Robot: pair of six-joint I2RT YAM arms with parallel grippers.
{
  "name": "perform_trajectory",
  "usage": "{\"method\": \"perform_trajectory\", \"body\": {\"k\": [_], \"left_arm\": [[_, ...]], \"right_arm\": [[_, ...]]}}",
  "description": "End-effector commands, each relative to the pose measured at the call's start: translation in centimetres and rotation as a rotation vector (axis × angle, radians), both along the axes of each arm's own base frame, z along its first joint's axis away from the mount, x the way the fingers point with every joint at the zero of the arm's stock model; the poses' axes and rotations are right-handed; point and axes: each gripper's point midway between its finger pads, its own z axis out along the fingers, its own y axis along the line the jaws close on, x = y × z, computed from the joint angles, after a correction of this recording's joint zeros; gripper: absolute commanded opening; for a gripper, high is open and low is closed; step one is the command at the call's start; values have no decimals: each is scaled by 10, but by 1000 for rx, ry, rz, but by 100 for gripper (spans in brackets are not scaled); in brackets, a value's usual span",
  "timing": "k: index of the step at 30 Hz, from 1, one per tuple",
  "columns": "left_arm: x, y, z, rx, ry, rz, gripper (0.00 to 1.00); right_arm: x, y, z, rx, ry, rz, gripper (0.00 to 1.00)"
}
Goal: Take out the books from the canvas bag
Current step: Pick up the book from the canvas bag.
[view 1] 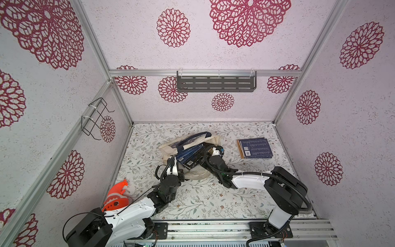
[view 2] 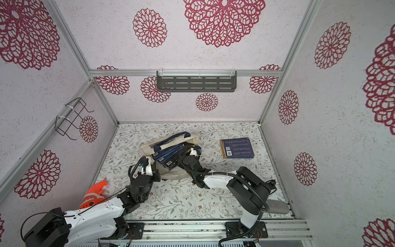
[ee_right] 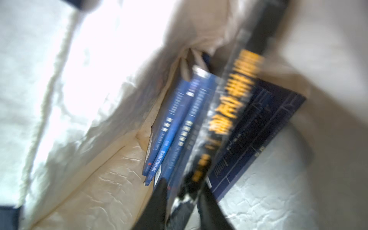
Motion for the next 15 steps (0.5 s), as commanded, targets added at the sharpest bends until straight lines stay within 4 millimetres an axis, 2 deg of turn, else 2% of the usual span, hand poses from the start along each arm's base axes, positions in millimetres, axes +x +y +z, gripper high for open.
{"method": "perform_trajectory", "body": {"k": [1,4,10,15], "left_arm": [[2,-7,16,-38,-33,-12,0],[2,-8,16,-40,-32,-14,0],[2,-8,16,-41,-33,-15,0],[0,-7,18,-49,-37,-15,0]], "right_arm": [[8,4,24,61,-60,3,44],[10,8,16,81,-41,14,49],[18,13,5,73,-17,9,50],[17,20,-7,72,18,25,31]]}}
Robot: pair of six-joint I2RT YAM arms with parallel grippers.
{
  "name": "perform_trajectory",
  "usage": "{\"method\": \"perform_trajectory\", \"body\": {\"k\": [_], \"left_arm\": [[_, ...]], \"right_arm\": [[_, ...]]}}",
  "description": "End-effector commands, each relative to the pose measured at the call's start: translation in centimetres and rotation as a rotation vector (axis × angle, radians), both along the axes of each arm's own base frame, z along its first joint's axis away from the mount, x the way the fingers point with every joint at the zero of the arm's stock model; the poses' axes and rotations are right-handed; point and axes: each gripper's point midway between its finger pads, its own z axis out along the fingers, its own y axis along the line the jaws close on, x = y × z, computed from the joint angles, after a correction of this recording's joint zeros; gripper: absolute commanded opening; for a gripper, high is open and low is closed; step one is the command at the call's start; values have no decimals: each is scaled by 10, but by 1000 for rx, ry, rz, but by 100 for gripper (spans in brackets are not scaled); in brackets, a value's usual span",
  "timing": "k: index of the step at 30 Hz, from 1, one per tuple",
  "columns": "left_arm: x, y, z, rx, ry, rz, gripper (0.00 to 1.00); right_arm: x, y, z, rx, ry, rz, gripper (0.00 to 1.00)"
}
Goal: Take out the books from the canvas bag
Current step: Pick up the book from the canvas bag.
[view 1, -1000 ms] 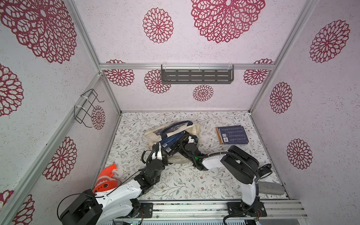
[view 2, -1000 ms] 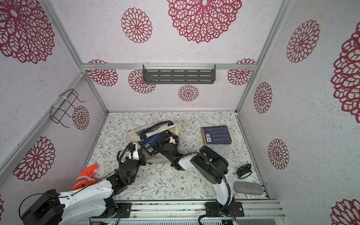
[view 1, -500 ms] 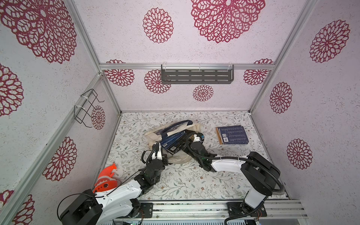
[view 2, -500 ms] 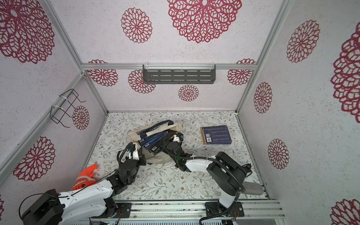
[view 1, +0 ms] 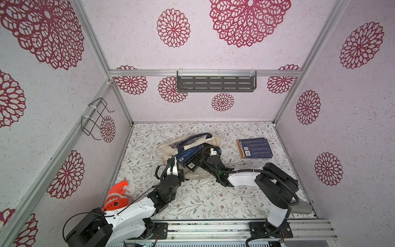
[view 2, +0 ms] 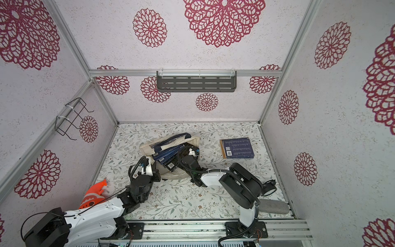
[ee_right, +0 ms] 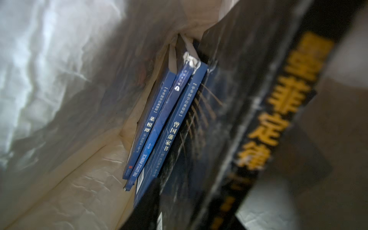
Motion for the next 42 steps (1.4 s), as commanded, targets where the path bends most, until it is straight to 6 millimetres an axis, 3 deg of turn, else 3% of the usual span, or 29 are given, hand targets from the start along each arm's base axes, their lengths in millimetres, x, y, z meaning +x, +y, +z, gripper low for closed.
{"method": "perform_trajectory", "body": {"k": [1,6,10,30,42], "left_arm": [[0,-5,19,-50,-39,-10,0],[2,-5,19,-37,-34,-5,0],[2,-4,19,-35,-34,5,0],[3,-1,18,-20,-25,29,0],[3,-2,17,-20,-19,26,0]], "right_arm": [[5,7,23,77,-34,7,27],[-2,-4,39,75,-70,3,8],[-9,-13,56,68,-106,12,0],[-39,-77,129,-95,-352,-16,0],[-57,-142,169,-88,-473,-154,0]]}}
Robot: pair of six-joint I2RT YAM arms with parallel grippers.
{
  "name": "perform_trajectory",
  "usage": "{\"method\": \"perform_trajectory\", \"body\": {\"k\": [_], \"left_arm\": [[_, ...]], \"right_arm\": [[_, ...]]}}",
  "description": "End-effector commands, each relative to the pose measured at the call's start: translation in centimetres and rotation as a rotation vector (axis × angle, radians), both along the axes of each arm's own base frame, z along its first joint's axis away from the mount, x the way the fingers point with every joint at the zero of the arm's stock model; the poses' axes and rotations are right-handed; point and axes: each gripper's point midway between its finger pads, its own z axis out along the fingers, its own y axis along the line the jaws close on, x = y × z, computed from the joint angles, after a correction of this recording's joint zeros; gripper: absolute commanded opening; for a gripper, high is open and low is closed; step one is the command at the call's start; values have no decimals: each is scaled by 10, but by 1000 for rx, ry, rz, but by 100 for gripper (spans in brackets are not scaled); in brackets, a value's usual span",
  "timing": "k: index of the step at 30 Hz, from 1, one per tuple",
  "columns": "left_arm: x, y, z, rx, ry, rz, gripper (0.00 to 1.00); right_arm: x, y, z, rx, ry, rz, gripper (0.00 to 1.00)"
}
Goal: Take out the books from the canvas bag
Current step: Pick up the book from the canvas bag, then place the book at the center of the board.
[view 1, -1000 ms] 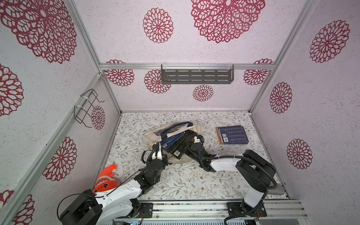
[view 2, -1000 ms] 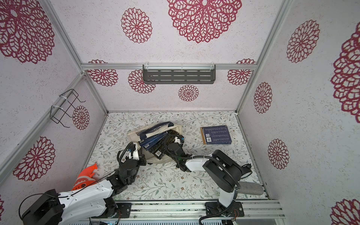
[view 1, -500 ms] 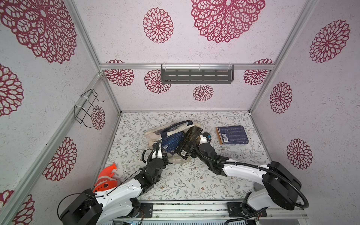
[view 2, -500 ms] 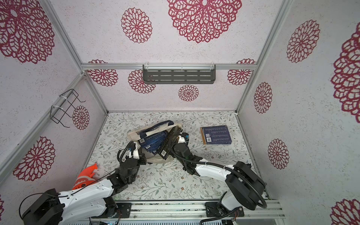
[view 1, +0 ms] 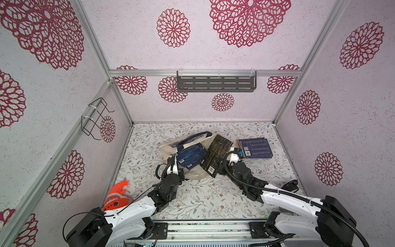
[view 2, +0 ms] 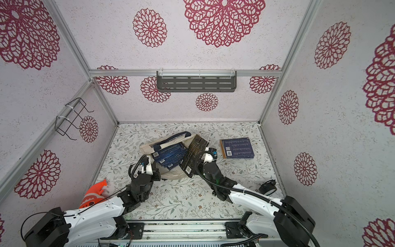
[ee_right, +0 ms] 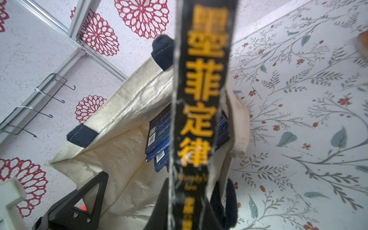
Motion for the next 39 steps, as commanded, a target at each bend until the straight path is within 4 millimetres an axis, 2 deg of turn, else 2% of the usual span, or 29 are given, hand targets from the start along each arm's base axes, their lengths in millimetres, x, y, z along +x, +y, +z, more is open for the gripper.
{"method": "perform_trajectory", "body": {"k": [1,5,9,12,17,24,27,36,39], "left_arm": [[1,-3,15,-30,-30,0,0],[0,-3,16,-33,-32,3,0],[0,-3,17,-35,-34,0,0],[0,-4,16,-39,-32,-7,0],[0,-4,16,-38,-31,-5,0],[0,-4,17,-41,-33,-5,0],[0,-5,16,-38,-29,-8,0],[0,-4,17,-42,-32,-9,0],[-1,-5,17,-44,-32,-12,0]], "right_arm": [[6,-39,74,112,-197,-151,0],[-1,-83,85,105,-223,-288,0],[-7,-130,79,119,-212,-441,0],[-8,-154,62,167,-170,-516,0],[-13,-187,23,253,-70,-646,0],[-23,-211,-5,297,-16,-756,0],[-22,-213,-18,301,19,-773,0],[-21,-220,-76,345,183,-852,0],[-19,-223,-86,361,209,-863,0]]}}
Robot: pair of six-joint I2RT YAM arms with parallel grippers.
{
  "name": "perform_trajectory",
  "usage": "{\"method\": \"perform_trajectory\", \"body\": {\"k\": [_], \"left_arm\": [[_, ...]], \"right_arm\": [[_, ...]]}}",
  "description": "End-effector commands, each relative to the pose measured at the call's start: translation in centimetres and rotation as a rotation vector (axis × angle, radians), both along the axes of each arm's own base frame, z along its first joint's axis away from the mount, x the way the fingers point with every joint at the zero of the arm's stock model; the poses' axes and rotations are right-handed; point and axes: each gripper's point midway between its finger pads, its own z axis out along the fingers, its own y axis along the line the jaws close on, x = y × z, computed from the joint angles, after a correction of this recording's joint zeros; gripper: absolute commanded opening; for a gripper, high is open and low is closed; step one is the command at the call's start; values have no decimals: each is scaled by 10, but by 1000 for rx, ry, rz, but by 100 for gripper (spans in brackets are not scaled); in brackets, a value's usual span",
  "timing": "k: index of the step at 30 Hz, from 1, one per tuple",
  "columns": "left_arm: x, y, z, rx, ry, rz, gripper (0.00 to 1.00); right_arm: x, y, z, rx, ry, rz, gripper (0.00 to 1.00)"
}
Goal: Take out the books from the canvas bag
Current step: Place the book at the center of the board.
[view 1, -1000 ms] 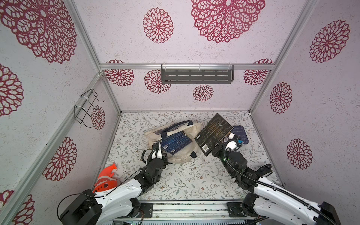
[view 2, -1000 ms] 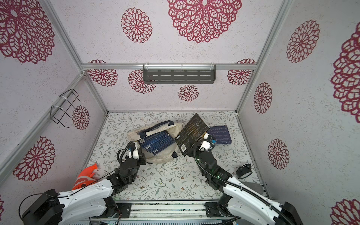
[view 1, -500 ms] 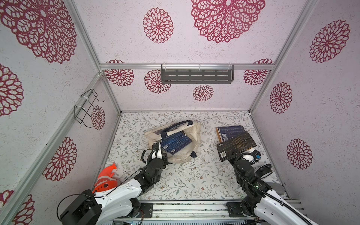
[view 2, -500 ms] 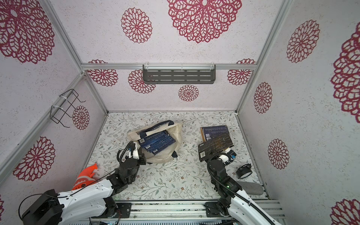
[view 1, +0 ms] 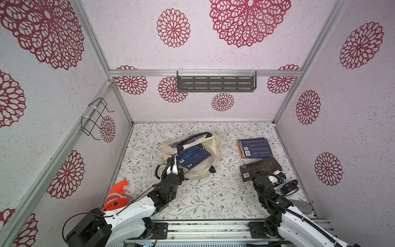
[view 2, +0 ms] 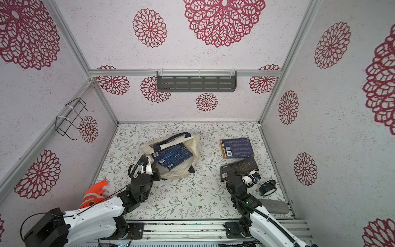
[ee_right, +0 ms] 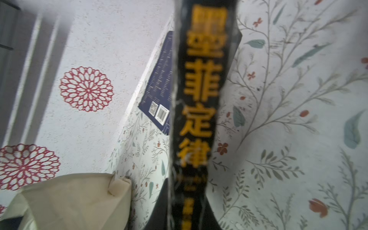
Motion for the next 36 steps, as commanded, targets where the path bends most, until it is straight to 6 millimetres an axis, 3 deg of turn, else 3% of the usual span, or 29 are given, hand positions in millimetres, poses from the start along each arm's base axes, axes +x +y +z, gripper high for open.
{"method": "perform_trajectory", "body": {"k": [1,10,18,23,31,36], "left_arm": [[1,-6,17,-40,-34,-13,0],[1,-7,15,-39,-31,-16,0],[2,-9,13,-32,-23,-19,0],[2,-8,13,-31,-24,-16,0],[3,-9,12,-29,-21,-17,0],[3,-10,11,-27,-19,-20,0]], "right_arm": [[8,-4,13,111,-66,-69,0],[18,-10,-18,164,8,-81,0],[27,-14,-36,195,56,-93,17],[36,-15,-45,224,84,-93,17],[52,-19,-39,174,82,-91,18],[64,-14,-50,180,122,-50,21]]}}
